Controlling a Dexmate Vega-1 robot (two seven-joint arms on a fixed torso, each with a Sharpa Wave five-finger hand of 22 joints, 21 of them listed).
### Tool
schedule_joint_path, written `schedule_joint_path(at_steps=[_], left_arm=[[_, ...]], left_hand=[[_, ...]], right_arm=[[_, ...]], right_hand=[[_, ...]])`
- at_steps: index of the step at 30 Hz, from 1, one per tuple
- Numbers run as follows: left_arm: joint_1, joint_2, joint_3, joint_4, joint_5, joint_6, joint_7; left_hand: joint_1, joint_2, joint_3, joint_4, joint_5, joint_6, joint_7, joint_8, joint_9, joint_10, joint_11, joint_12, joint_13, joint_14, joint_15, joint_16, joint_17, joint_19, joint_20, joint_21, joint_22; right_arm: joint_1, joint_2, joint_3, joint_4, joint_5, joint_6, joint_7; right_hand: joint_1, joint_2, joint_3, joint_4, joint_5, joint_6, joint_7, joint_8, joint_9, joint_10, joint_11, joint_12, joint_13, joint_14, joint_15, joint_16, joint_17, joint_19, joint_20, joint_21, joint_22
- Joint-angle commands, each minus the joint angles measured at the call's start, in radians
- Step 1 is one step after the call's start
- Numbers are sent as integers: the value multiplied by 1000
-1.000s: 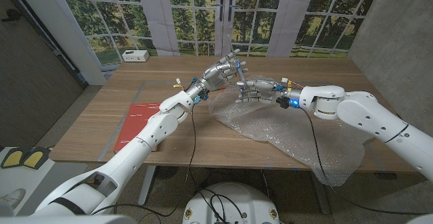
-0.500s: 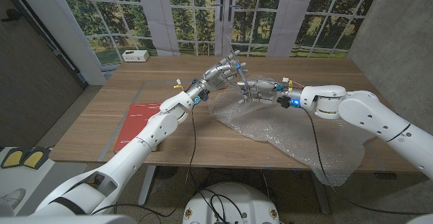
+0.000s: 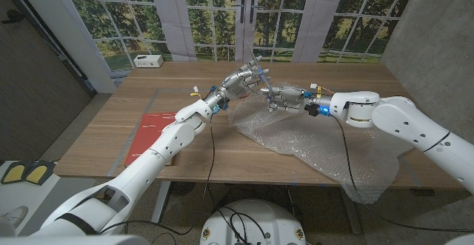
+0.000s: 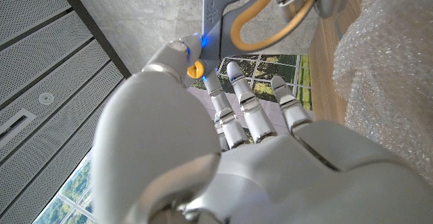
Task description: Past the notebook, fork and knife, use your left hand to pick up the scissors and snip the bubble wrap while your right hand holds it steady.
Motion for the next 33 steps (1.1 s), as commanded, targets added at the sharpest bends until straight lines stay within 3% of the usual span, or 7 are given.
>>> schedule_joint_path(at_steps=[1,4,12,22,33], left_arm=[[-14,-5,6,7,12,7,4],[-14,-4,7,0,13,9,6],[-14,-2,9,-6,15,19,19],[-10,-1,11,-14,18,23,29],[2,7,13,-32,18,29,40]], left_hand=[[25,33,5,3,5,3,-2,3,4,24,-21,2,0,6,-133,1,5,-7,2,-3,2],[27,35,3,3,2,29,3,11,4,26,-18,0,-6,8,-133,3,7,-10,4,-4,2],[24,38,-1,6,-1,16,1,5,4,27,-19,1,-8,11,-133,6,9,-14,8,-5,1],[25,39,-3,5,-3,13,1,3,4,23,-21,0,-10,10,-133,6,10,-15,9,-5,1],[24,41,-4,5,-5,14,1,2,4,21,-21,1,-12,11,-133,5,10,-17,11,-5,1]], right_arm=[[10,-3,6,19,26,-10,38],[11,-6,6,18,25,-13,37],[32,-3,-6,54,36,-13,136],[69,-20,-34,60,-39,10,227],[67,-4,-31,86,13,-10,264]], right_hand=[[-6,-5,-2,3,5,26,-25,60,-15,191,-159,424,3,41,-151,43,6,42,-98,43,15],[-22,-10,-6,10,4,36,-36,63,-19,244,-164,428,3,94,-151,95,6,64,-118,73,11],[-48,-30,-20,15,4,53,-33,85,2,288,-162,426,2,111,-149,132,6,68,-121,95,0],[-58,-49,-30,14,9,45,-28,91,16,289,-155,422,2,110,-148,146,5,58,-114,102,-15],[-88,-58,-44,27,14,47,-24,105,34,287,-154,420,1,105,-147,148,3,70,-114,110,-41]])
